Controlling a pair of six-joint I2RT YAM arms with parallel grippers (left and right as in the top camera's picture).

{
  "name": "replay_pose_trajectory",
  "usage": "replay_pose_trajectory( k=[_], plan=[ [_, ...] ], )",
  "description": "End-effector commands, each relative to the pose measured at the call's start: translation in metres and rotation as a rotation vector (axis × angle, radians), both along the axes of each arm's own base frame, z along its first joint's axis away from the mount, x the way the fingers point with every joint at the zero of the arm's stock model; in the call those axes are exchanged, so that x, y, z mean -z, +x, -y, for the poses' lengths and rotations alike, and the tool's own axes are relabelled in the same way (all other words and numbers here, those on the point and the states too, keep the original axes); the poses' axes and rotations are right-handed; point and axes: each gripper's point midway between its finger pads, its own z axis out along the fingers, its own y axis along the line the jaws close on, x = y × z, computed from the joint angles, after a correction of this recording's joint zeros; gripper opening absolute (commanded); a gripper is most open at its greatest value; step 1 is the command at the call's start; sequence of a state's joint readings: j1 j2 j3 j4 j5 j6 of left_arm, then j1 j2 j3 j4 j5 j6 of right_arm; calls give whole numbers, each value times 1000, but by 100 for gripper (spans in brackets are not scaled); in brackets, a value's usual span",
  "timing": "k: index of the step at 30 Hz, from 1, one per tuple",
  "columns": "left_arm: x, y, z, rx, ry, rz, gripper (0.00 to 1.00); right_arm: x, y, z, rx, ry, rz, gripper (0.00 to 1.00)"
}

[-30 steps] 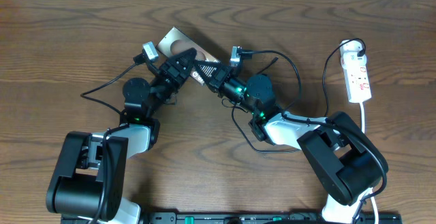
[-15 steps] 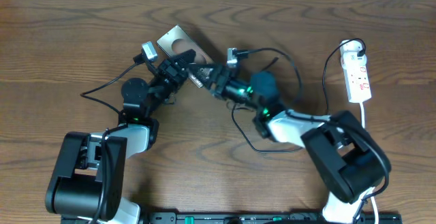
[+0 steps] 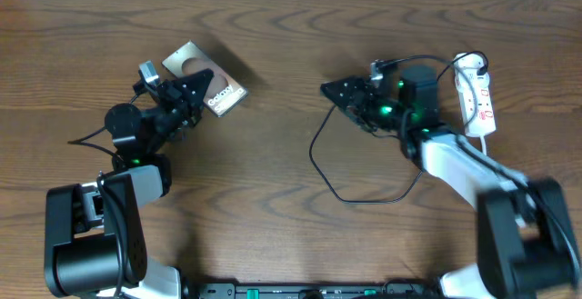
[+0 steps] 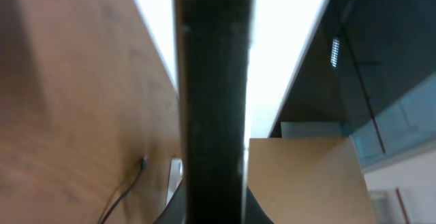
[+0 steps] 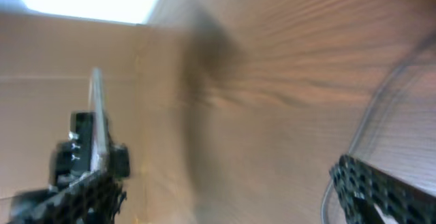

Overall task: Plug charger to phone and switch on socket
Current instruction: 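Move the right gripper to the black cable and grasp its USB-C plug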

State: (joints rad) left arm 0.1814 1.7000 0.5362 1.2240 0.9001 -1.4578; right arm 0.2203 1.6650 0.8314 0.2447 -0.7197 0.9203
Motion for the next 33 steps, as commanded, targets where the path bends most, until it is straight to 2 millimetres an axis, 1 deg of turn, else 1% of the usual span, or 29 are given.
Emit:
replay_pose_trajectory(
  k=[1, 3, 4, 6, 9, 12, 13, 15, 16, 19, 21, 23, 27, 29, 31, 33],
  plan=[
    [6, -11, 12, 105, -42, -72, 7, -21, -3, 38, 84, -301, 173, 99],
    [12, -13, 19, 120, -47, -106, 7, -20, -12, 62, 162, -423, 143, 99],
    [13, -13, 22, 128, -48, -110, 7, -21, -15, 70, 185, -460, 137, 99],
    [14, -14, 30, 147, -48, -118, 7, -23, -19, 77, 190, -505, 148, 99],
    [11, -15, 43, 182, -40, -110, 7, -22, -22, 76, 164, -522, 161, 99],
    [9, -16, 51, 203, -38, -105, 8, -26, -24, 68, 119, -491, 182, 99],
    [9, -16, 53, 207, -37, -105, 7, -28, -24, 65, 107, -475, 186, 97],
    [10, -17, 53, 211, -39, -112, 7, -29, -27, 60, 86, -450, 186, 84],
    [12, -17, 53, 212, -40, -119, 7, -30, -27, 58, 83, -434, 182, 82],
    [12, -18, 54, 215, -40, -121, 7, -31, -29, 55, 78, -416, 171, 84],
    [12, -18, 54, 218, -38, -119, 8, -30, -24, 61, 114, -443, 176, 83],
    [12, -18, 54, 218, -38, -119, 7, -30, -19, 70, 200, -450, 140, 85],
    [12, -17, 53, 210, -36, -117, 7, -46, 0, 68, 246, -437, 138, 77],
    [12, -16, 52, 204, -35, -115, 7, -50, 12, 68, 264, -483, 113, 78],
    [10, -15, 52, 203, -34, -110, 8, -47, 23, 71, 285, -558, 57, 75],
    [8, -13, 52, 204, -33, -104, 7, -42, 32, 75, 299, -628, 1, 74]
  ],
)
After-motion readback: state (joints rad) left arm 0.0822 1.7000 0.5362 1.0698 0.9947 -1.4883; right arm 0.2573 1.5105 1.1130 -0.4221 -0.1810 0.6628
